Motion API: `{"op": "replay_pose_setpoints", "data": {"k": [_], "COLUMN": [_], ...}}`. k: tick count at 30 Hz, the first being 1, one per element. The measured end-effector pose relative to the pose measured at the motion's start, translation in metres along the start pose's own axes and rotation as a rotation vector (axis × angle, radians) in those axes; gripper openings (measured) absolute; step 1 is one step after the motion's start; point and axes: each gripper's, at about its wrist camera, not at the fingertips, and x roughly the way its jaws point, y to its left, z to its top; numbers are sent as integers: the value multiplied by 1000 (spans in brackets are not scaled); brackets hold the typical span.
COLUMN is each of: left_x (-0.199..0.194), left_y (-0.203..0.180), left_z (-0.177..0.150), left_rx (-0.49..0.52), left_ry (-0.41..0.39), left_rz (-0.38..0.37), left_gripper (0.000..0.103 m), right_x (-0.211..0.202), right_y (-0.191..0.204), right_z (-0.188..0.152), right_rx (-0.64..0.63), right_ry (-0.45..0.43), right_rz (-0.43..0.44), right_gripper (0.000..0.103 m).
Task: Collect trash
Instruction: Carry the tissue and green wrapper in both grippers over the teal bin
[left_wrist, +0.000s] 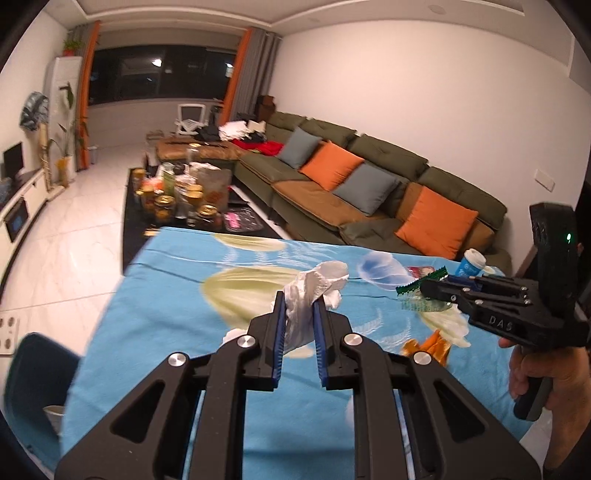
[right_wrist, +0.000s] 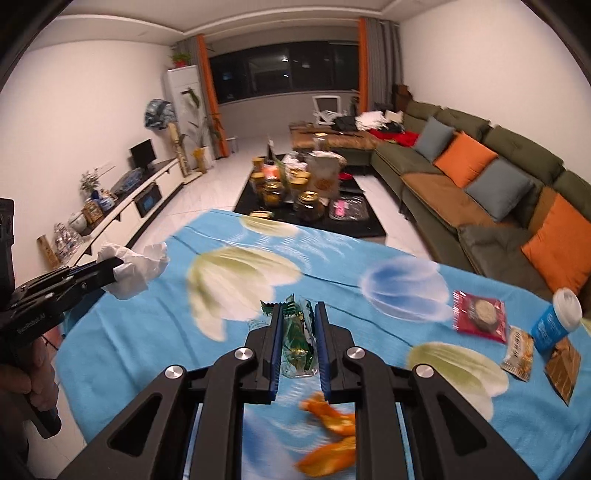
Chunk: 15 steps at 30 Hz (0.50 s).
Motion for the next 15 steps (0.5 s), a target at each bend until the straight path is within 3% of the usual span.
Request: {"op": "replay_pose_setpoints", "data": {"k": [8,15], "left_x": [-85,-134], "left_y": [61,117], "left_z": [-23,-49], "left_rx": [-36,-84], "left_ry": [-49,-36], "left_rz": [145,289], "left_gripper": [14,14], "right_x": [3,17], "right_y": [78,152], "right_z": [10,14], "right_rx": [-103,-188], "right_ry": [-18,-3], "right_rz": [106,201], "right_gripper": [15,15]}}
